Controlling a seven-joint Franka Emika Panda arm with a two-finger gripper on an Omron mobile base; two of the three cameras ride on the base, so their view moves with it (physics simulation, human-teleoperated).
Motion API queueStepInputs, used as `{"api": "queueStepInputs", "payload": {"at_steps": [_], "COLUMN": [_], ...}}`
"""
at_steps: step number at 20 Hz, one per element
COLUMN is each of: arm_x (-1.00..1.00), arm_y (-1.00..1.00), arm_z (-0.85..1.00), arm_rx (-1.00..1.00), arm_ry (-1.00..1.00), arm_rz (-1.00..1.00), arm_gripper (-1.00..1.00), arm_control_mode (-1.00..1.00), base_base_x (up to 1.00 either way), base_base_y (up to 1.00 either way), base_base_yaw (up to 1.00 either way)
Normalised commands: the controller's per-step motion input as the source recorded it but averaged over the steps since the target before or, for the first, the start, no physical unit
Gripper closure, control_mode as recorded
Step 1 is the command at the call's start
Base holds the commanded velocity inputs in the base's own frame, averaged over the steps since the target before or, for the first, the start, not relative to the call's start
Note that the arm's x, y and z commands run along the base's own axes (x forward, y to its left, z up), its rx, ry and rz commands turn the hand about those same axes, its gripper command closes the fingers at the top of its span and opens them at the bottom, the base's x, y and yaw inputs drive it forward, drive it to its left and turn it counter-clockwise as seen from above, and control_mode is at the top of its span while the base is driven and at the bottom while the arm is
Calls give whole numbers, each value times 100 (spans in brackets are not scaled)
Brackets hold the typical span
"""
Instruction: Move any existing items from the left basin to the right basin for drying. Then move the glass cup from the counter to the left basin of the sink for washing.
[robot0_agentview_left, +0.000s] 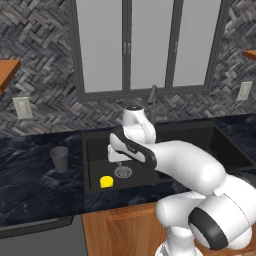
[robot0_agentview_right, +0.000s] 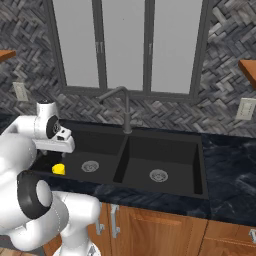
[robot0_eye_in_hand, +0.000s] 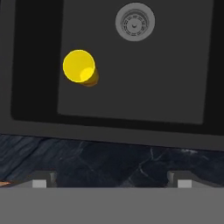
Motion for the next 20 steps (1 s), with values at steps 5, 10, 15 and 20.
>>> {"api": "queueStepInputs", "payload": {"at_steps": [5,10,15,20], "arm_x": [20,13,12,17], "arm_y": [13,5,1,7], "arm_z": [-14,-20,-21,-19], "arm_rx": [0,0,-3,-3], "arm_ry": [6,4,2,3], "arm_rz": [-1,0,0,0], "arm_gripper": [-100,-100,-100,-100], "arm_control_mode": [-100,-100,-100,-100], "base_base_x": [0,0,0,0], "base_base_y": [0,0,0,0], "base_base_yaw": [0,0,0,0]}}
